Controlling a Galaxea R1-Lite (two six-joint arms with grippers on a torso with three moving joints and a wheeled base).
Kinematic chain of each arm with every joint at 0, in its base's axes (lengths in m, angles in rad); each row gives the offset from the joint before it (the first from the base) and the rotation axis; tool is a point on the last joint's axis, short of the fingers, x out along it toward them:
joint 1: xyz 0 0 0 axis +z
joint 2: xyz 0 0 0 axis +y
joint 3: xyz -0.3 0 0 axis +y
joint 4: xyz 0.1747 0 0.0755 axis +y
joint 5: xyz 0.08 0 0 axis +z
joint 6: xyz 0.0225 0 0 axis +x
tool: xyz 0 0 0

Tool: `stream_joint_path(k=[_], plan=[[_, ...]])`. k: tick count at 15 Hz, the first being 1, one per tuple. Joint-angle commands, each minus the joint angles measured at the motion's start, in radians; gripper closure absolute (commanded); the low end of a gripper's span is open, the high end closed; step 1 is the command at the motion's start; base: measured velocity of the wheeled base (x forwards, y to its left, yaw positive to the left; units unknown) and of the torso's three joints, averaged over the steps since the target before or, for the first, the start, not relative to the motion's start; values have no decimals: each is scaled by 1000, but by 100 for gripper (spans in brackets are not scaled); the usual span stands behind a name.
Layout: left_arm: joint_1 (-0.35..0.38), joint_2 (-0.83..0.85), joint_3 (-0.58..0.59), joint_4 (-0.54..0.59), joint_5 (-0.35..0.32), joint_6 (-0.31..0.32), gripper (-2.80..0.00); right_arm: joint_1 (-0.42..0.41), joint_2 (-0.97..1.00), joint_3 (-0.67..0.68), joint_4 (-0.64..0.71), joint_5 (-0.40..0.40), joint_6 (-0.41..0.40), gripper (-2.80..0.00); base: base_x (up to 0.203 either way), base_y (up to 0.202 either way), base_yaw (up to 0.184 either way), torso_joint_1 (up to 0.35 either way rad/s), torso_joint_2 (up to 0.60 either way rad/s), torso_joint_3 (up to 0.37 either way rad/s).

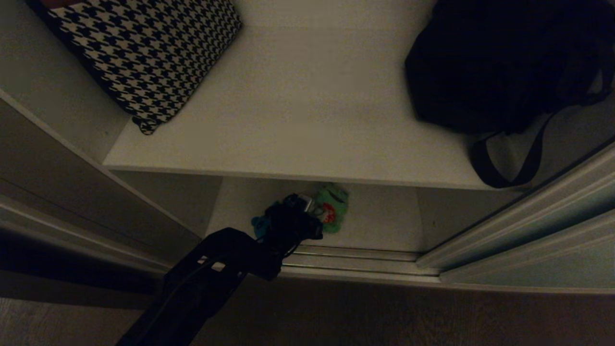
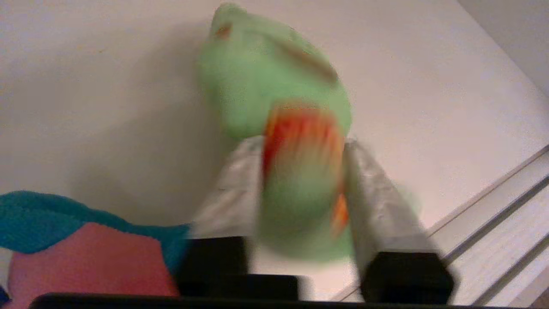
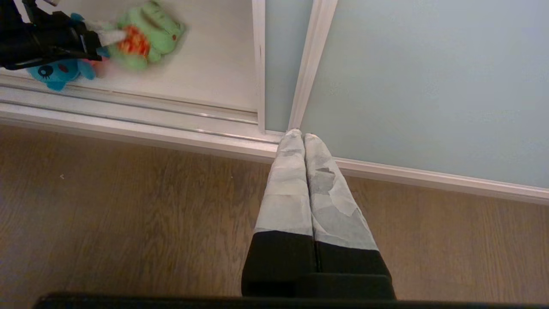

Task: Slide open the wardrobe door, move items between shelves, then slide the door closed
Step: Place the green doll on the lower shelf

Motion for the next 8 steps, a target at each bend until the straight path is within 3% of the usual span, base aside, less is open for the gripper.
stream_joint_path(k=[1, 8], plan=[[0, 1, 0, 3, -7, 4, -280, 0, -1, 0, 0, 1, 0, 0, 0, 0, 0, 0, 0, 0], [3, -106, 32, -67, 5, 2, -280, 0, -1, 0, 0, 1, 0, 0, 0, 0, 0, 0, 0, 0]])
